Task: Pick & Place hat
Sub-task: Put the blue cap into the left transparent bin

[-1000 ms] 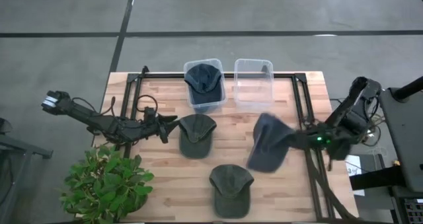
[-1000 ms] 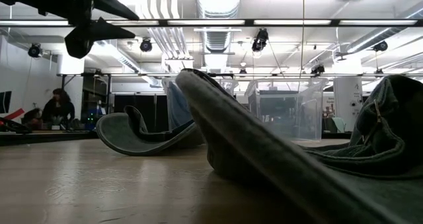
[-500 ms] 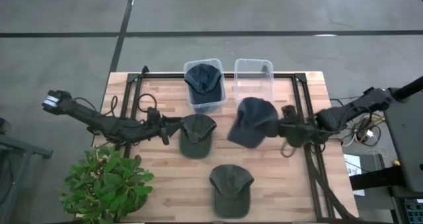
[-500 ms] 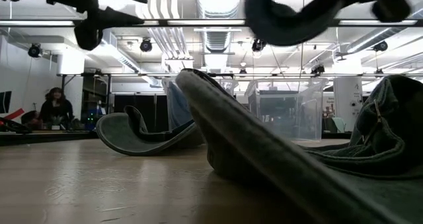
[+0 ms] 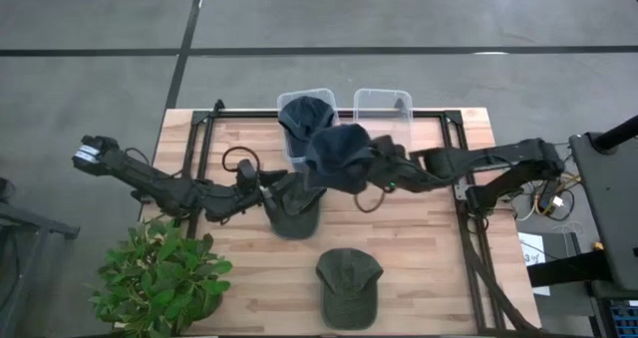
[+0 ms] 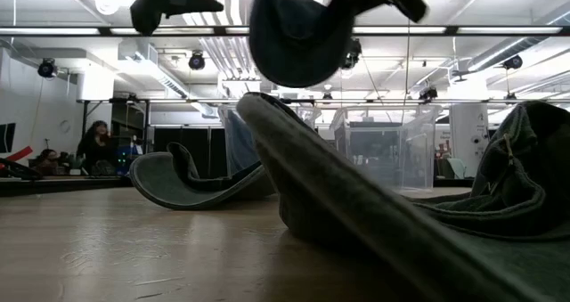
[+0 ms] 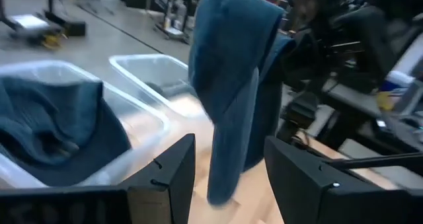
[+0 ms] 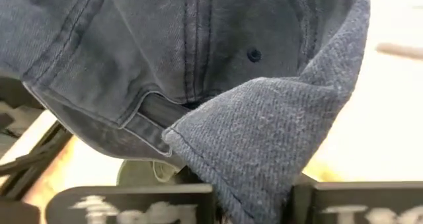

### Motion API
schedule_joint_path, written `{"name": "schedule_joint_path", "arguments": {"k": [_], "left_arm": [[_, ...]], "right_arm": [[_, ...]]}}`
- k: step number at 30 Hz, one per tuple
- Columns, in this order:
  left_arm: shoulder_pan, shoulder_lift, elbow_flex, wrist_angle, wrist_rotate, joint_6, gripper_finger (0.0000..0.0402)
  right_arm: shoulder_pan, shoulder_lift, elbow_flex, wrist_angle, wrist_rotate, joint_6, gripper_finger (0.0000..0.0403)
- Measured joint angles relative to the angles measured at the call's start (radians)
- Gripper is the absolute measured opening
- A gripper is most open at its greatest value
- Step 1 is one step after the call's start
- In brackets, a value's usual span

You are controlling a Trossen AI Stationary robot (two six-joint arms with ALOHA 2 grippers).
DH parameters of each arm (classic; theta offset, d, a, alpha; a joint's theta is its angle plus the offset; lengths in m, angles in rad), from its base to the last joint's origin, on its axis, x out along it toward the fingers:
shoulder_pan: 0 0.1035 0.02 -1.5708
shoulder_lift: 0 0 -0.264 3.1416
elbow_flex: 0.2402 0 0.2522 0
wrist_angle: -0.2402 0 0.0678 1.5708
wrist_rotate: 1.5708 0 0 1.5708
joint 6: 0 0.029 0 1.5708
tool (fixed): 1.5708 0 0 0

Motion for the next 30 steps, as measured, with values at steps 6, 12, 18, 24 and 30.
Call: {"name": "schedule_joint_path", "arguments": {"k": [6,12,18,24,30], "left_arm": [[0.001,0.045,0.034,-0.013,-0.089,0.066,0.0172],[0.001,0.054,0.04,-0.016,-0.126,0.067,0.0172],[0.001,0.054,0.042,-0.019,-0.128,0.066,0.0172],[0.011,0.054,0.042,-0.067,-0.145,0.047,0.0172],[0.034,0.054,0.042,-0.07,-0.165,0.03,0.0172]], "right_arm": [[-0.021,0.131,0.192,-0.01,0.002,-0.194,0.0012],[-0.028,0.217,0.317,-0.11,0.017,-0.254,0.0012],[-0.027,0.265,0.385,-0.115,0.031,-0.303,0.0012],[-0.026,0.277,0.426,-0.116,0.027,-0.339,0.0012],[-0.027,0.259,0.426,-0.116,0.0,-0.335,0.0012]]}}
